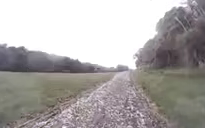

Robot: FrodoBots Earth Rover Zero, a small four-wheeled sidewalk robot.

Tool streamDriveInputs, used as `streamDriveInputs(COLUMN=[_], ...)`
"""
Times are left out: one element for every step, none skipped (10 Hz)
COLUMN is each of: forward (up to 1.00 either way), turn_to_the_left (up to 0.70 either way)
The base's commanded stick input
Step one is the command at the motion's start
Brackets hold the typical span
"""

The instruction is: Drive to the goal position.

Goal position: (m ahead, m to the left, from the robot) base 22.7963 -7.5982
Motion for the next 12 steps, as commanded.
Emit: streamDriveInputs(forward=[0.85, 0.85, 0.85, 0.85, 0.85, 0.85, 0.85, 0.85, 0.85, 0.85, 0.85, 0.85], turn_to_the_left=[-0.27, 0.00, 0.00, 0.00, -0.27, -0.27, -0.10, 0.00, 0.00, -0.14, 0.00, 0.00])
